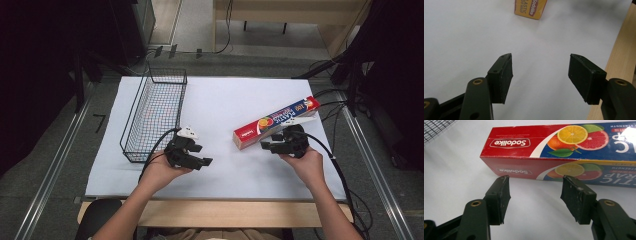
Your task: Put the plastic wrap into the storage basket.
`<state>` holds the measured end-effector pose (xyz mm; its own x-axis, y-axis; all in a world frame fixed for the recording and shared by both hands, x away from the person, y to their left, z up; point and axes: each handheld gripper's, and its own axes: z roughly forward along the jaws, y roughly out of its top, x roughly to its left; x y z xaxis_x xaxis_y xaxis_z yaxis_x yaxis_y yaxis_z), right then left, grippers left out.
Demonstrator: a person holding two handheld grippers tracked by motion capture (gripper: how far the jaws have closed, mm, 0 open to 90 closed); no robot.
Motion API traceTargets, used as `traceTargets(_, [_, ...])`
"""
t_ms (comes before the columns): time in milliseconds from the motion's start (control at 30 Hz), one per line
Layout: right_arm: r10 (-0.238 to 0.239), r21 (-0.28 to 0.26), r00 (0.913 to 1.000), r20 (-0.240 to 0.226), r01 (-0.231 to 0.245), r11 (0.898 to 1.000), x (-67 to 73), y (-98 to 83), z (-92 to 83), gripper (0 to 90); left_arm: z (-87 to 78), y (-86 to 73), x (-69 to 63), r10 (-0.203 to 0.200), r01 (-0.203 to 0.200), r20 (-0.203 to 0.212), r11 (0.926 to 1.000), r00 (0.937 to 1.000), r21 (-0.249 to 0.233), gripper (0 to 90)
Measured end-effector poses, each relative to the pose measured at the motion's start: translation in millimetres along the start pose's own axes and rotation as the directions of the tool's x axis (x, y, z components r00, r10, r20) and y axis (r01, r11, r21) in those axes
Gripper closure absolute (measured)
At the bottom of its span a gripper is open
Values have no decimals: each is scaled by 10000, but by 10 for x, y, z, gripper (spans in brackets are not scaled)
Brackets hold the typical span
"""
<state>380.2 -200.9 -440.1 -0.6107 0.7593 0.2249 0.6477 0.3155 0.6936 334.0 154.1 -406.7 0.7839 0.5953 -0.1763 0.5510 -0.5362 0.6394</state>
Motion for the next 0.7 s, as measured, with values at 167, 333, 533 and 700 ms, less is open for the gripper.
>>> traceTargets(167, [24, -47, 10000, -52, -25, 10000, 27, 30, -18, 487, -12, 0, 0, 87, -87, 31, 10000, 10000, 39, 368])
traceTargets(333, [62, -135, 9993, -365, -67, 9999, 69, 189, -59, 661, -39, 17, -24, 251, -251, 101, 9997, 9996, -3, 368])
traceTargets(533, [-222, 293, 9993, -296, 231, 9993, 95, 457, 56, 900, -42, 11, -51, 398, -398, 25, 9992, 9992, 42, 369])
traceTargets(700, [-120, 696, 9993, -347, 144, 9975, 140, 684, 278, 900, -65, -1, -23, 373, -373, -1, 9993, 9993, -105, 371])
